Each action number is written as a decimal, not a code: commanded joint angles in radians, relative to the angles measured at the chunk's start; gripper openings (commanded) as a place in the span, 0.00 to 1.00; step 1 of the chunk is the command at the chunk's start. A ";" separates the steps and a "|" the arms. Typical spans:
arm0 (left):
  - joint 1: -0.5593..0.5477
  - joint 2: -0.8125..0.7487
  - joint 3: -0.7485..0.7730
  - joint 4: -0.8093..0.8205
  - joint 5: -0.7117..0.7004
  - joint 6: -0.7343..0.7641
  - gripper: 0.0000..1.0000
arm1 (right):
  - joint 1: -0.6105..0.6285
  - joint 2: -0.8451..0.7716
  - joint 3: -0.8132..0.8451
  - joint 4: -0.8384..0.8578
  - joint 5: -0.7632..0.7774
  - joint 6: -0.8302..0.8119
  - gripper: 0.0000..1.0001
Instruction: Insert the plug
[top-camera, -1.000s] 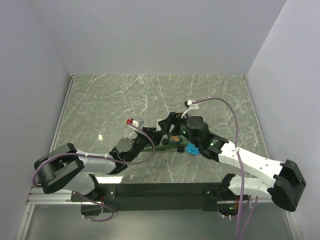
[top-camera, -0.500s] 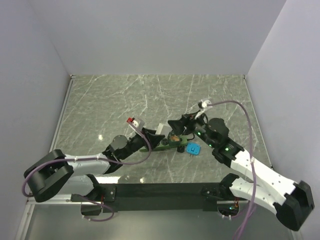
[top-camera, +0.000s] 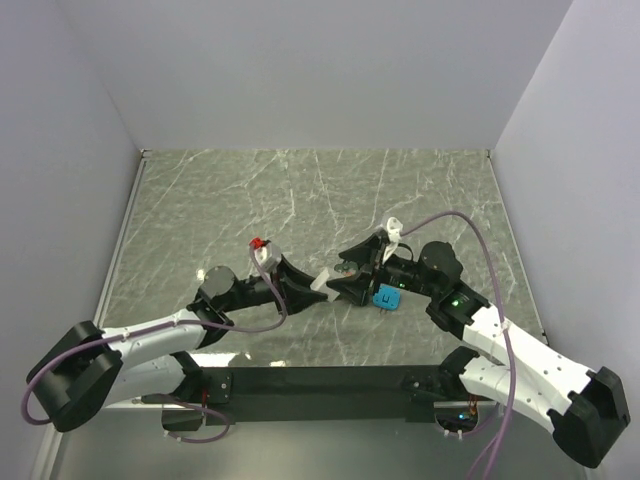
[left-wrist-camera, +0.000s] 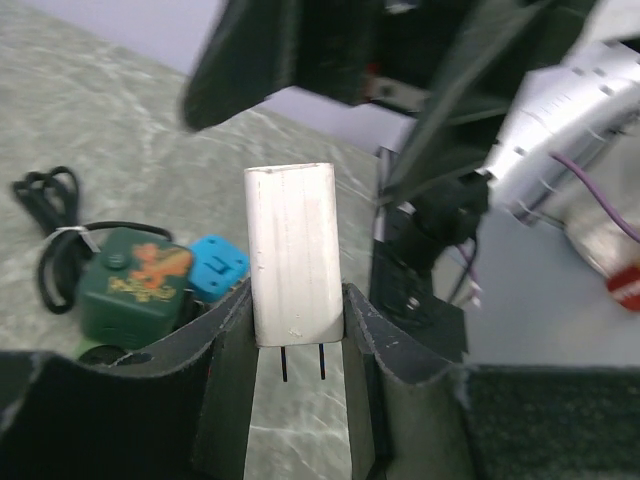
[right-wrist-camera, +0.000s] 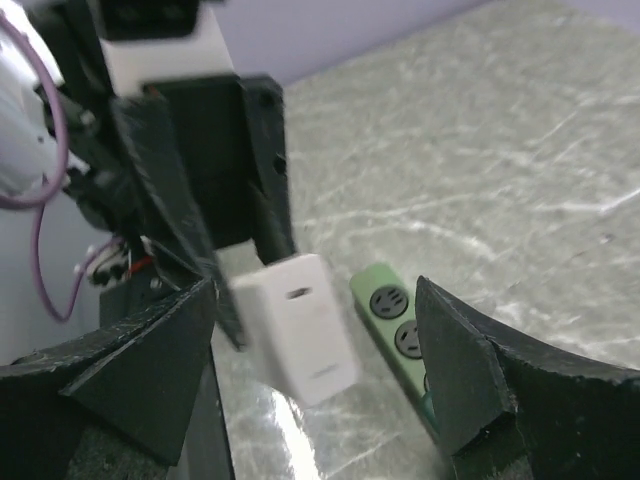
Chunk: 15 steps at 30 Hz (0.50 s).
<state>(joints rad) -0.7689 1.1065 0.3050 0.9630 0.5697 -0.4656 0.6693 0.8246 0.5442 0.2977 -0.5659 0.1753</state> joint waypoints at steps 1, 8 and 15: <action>0.005 -0.054 -0.009 0.100 0.137 -0.016 0.01 | -0.004 0.027 0.043 0.017 -0.098 -0.043 0.86; 0.006 -0.106 -0.018 0.071 0.156 -0.001 0.01 | -0.002 0.041 0.046 0.007 -0.190 -0.065 0.76; 0.010 -0.094 -0.023 0.088 0.145 0.001 0.01 | -0.002 0.073 0.056 0.012 -0.328 -0.066 0.43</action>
<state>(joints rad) -0.7643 1.0271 0.2787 0.9596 0.6884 -0.4660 0.6697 0.8860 0.5564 0.2848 -0.8162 0.1162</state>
